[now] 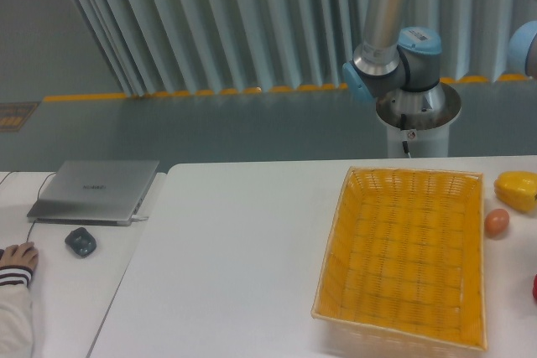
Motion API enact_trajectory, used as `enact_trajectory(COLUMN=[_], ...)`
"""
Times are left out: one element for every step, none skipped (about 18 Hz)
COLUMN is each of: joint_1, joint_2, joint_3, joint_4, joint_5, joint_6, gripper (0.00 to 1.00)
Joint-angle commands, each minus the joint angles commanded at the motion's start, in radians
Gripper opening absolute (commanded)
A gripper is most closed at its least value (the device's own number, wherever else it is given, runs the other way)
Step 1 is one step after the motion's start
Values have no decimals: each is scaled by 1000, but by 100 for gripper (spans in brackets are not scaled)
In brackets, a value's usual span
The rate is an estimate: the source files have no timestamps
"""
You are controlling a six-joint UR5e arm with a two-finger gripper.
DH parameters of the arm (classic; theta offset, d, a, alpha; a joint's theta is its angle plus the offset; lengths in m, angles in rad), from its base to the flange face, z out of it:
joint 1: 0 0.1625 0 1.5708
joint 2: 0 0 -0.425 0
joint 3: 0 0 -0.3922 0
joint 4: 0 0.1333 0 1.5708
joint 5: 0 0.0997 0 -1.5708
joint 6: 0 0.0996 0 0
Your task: Place the yellow pepper on the table
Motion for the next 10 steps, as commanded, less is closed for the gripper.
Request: enact_trajectory(joint_1=[-2,-2,-2,-2,-2,-2,-2,-2,-2,-2], joint_2=[-2,-2,-3,-3,-2,-2,-2,-2,0,0], joint_3=[-2,-3,-3,-3,-5,-5,-5,-6,-8,-9], joint_4=[0,0,0,0,0,0,2,0,0,2], joint_5=[2,2,2,2,2,2,2,2,2,2], joint_6=[0,0,0,0,0,0,0,0,3,2], gripper=[100,100,100,100,100,100,100,100,100,100])
